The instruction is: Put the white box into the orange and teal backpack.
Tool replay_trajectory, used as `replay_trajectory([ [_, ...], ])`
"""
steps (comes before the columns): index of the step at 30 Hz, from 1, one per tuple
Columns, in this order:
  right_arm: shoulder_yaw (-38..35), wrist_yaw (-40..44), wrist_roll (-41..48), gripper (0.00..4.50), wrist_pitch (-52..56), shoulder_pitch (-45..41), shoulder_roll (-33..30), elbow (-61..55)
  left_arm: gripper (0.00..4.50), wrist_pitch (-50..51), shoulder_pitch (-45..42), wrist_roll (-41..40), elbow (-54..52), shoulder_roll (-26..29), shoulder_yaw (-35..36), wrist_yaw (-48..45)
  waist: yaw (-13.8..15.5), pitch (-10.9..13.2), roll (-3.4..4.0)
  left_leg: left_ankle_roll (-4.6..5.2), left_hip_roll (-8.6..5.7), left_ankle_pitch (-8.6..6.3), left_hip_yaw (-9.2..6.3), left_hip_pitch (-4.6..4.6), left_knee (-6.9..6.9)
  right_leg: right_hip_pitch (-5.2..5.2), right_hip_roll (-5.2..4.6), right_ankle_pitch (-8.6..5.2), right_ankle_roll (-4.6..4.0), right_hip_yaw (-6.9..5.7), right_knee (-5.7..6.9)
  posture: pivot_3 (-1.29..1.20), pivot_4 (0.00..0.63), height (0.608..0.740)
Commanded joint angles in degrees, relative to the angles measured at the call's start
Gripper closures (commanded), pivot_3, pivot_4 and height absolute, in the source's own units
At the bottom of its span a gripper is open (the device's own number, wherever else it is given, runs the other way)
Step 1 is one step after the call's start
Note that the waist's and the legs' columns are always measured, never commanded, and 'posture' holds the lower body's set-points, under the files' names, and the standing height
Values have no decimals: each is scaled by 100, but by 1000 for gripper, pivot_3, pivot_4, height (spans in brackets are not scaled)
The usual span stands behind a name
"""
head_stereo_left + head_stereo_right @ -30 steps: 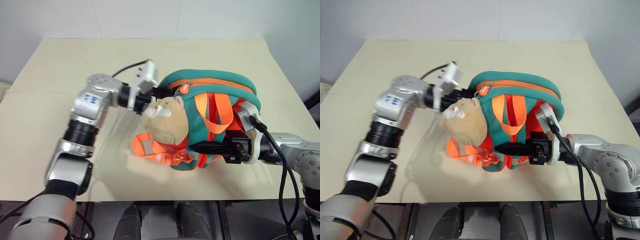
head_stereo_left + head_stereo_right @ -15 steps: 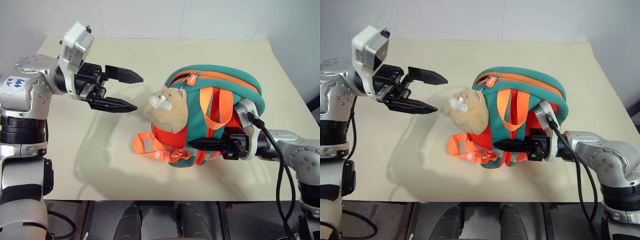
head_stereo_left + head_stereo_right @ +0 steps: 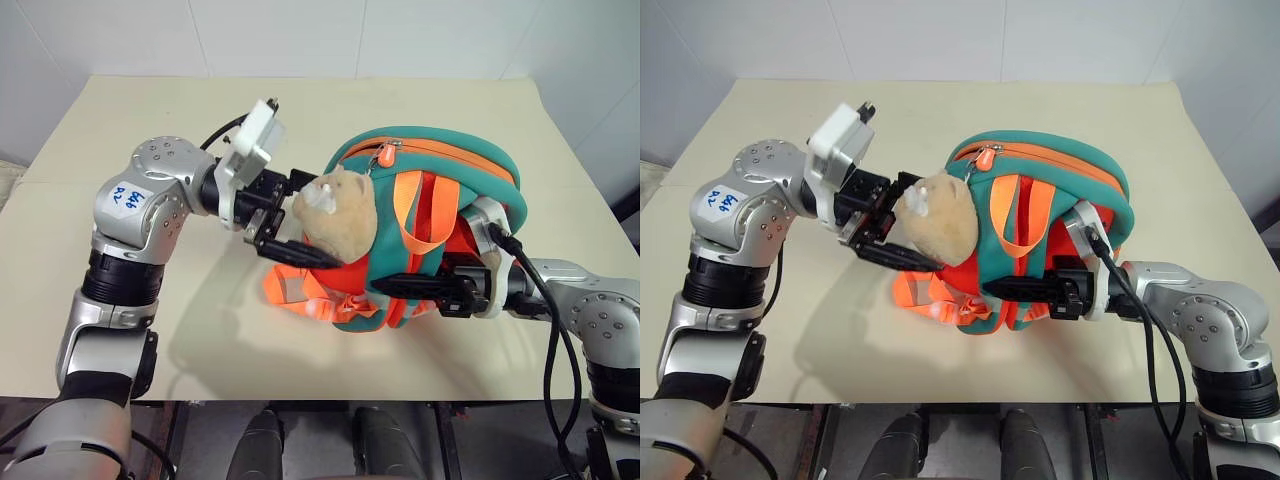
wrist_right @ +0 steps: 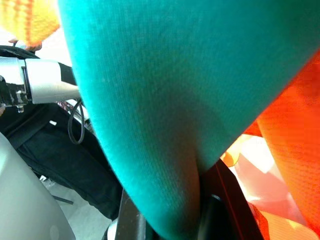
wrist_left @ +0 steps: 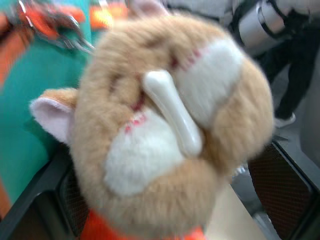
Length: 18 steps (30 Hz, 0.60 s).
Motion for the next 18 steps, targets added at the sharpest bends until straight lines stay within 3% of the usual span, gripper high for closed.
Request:
replay_trajectory([
  [1, -126, -43, 137, 4488, -24, 122, 25, -242, 1166, 83, -180, -213, 26, 92, 417, 120, -8, 0, 0, 0, 1, 0, 0, 0, -1, 0, 1, 0, 0, 0, 0, 0, 150, 740],
  [6, -151, -97, 171, 4488, -26, 184, 33, -289, 2572, 179, -174, -248, 188, 400, 644, -7, -11, 0, 0, 0, 1, 0, 0, 1, -1, 0, 1, 0, 0, 0, 1, 0, 150, 740],
  [8, -160, -128, 190, 4488, -30, 218, 37, -320, 2928, 135, -117, 18, 544, 921, 489, -433, -20, 0, 0, 0, 1, 0, 0, 2, 0, 0, 1, 0, 0, 0, 2, 0, 150, 740],
  [12, -177, -189, 221, 4488, -36, 250, 66, -353, 2951, -293, -164, 576, 1637, 1357, 260, -734, -37, 0, 1, 0, 2, 0, 1, 6, -8, -2, 3, -1, -3, 0, 3, 0, 150, 740],
  [18, -175, -296, 264, 4488, -49, 243, 122, -365, 2951, -1306, -452, 1422, 3716, 948, 47, -515, 14, 0, 0, 1, 1, 1, -1, 3, -2, 0, 3, 0, -3, -1, 3, 0, 150, 740],
])
